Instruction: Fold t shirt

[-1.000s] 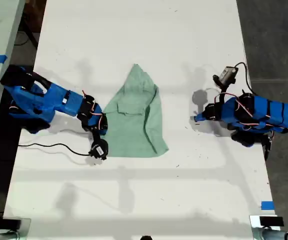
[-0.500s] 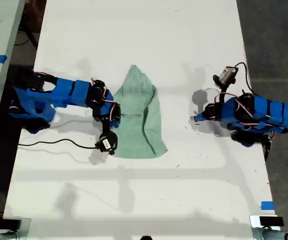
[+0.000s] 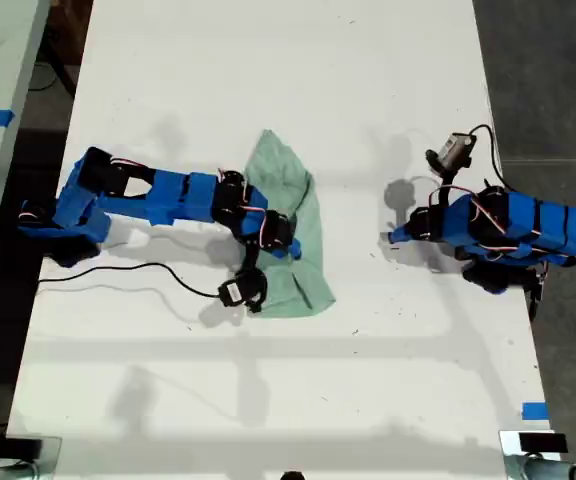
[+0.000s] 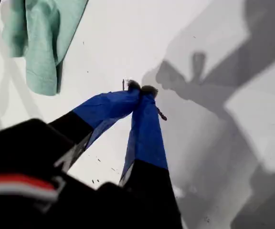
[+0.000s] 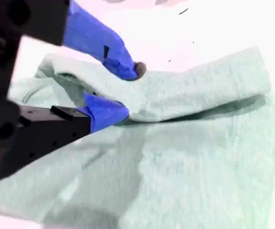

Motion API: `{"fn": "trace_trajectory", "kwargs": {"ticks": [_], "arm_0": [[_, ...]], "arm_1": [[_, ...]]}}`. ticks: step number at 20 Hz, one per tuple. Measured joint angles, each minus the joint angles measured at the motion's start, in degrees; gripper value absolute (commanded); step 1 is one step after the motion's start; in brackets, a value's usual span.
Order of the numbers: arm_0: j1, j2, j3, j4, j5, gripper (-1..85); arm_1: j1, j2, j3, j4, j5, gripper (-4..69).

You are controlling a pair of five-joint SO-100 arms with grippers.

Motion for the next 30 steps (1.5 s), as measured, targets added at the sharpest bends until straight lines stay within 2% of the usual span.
{"fn": "trace_trajectory", "kwargs": {"ticks": [1, 2, 4, 6, 10, 12, 16, 18, 20, 22, 25, 30], "arm_0": [[0.0, -0.2, 0.0, -0.3, 0.4, 13.7], [0.0, -0.2, 0.0, -0.4, 0.9, 0.0], [0.0, -0.1, 0.0, -0.2, 2.4, -0.1], [0.1, 2.8, 0.1, 2.8, 2.5, -0.1], [0.1, 22.0, 9.6, 8.3, 1.1, -0.1], [-0.3, 36.7, 23.0, 5.6, -1.2, -0.1], [-3.0, 77.5, 69.5, -13.4, -4.1, -0.1], [-2.7, 101.2, 94.7, -18.8, -4.6, -0.1], [-4.8, 123.8, 113.8, -17.3, -3.9, -0.1], [-7.2, 138.6, 121.3, -12.6, -1.2, -0.1], [-8.9, 142.7, 126.7, -12.5, 3.1, -0.1], [-9.0, 143.4, 127.6, -12.0, 3.9, -0.1]], "arm_1": [[0.0, 0.0, 0.0, 0.0, 0.0, -0.1], [0.0, 0.0, 0.0, 0.0, 0.0, -0.1], [0.0, 0.0, 0.0, 0.0, 0.0, -0.1], [0.0, 0.0, 0.0, 0.0, 0.0, -0.1], [0.0, 0.0, 0.0, 0.0, 0.0, -0.1], [0.0, 0.0, 0.0, 0.0, 0.0, -0.1], [0.0, 0.0, 0.0, 0.0, 0.0, -0.1], [0.0, 0.0, 0.0, 0.0, 0.0, -0.1], [0.0, 0.0, 0.0, 0.0, 0.0, -0.1], [0.0, 0.0, 0.1, 0.0, 0.0, -0.1], [0.2, 0.0, 0.1, 0.0, 0.0, -0.1], [0.2, 0.0, 0.1, 0.0, 0.7, -0.7]]}}
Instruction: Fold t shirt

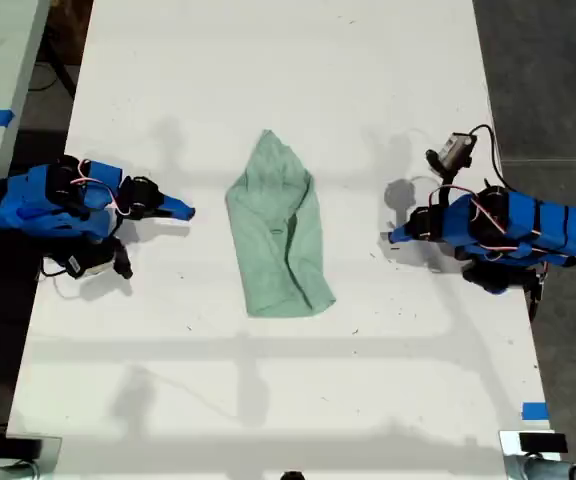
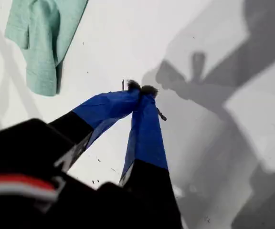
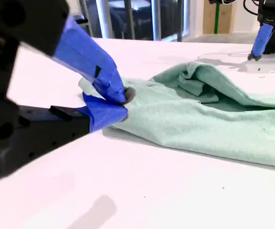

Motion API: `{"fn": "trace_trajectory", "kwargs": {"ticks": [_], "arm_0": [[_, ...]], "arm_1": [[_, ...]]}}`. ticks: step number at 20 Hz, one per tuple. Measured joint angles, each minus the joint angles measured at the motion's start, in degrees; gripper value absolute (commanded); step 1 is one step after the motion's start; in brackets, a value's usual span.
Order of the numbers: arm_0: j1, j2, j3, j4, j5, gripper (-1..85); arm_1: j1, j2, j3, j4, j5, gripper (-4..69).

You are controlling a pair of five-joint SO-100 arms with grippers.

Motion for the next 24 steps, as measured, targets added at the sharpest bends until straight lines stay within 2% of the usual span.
{"fn": "trace_trajectory", "kwargs": {"ticks": [13, 24], "arm_0": [[-1.1, 0.0, 0.1, 1.8, 0.0, -0.1], [-1.1, 0.0, 0.1, 2.2, 0.0, -0.1]], "arm_1": [[-1.8, 0.0, 0.0, 2.8, 11.2, -1.9], [-2.4, 0.0, 0.0, 3.4, 10.0, -2.2]]}}
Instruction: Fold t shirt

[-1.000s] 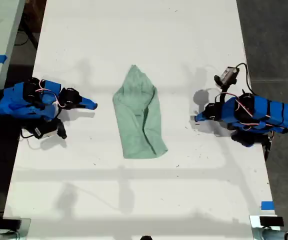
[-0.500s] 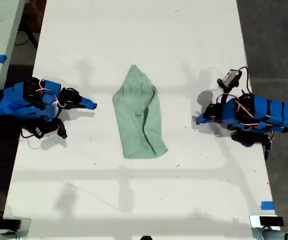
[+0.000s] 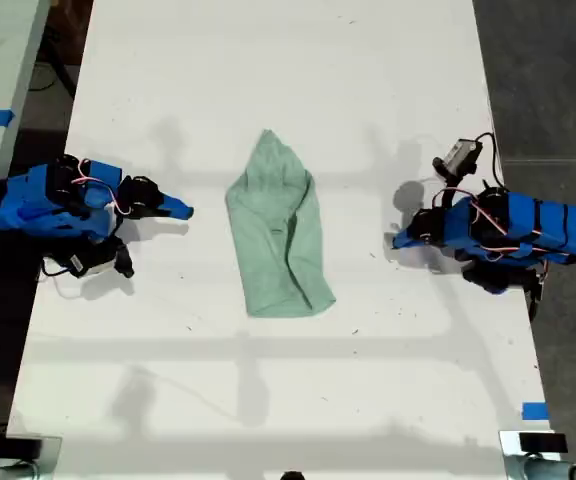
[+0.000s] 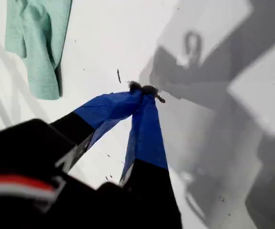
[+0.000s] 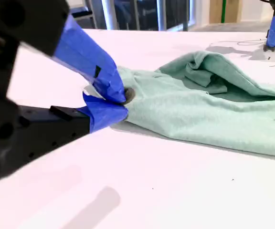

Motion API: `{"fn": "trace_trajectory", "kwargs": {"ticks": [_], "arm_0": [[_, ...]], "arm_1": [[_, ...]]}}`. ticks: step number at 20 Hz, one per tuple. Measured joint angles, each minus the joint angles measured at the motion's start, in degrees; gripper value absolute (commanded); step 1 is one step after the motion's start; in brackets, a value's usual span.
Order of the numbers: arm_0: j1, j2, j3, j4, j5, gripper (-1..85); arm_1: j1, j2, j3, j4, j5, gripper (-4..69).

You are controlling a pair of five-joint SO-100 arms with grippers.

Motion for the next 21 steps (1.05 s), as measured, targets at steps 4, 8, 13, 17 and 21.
{"fn": "trace_trajectory", "kwargs": {"ticks": [4, 8, 13, 17, 21], "arm_0": [[0.0, 0.0, 0.0, 0.0, 0.0, -0.1], [0.0, 0.0, 0.0, 0.0, 0.0, -0.1], [0.0, 0.0, 0.0, 0.1, -0.2, 0.1], [-0.6, 0.0, 0.2, 0.1, -0.2, 0.1], [-0.7, 0.0, 0.2, 0.1, -0.2, 0.1]], "arm_1": [[0.2, 0.0, 0.0, 0.0, 0.0, -2.2], [0.9, 0.0, 0.0, 0.0, -0.4, -2.2], [1.1, 0.0, 0.0, 0.0, -1.1, -2.2], [1.1, 0.0, 0.0, 0.0, -1.4, -2.2], [1.1, 0.0, 0.0, 0.0, -1.4, -2.2]]}}
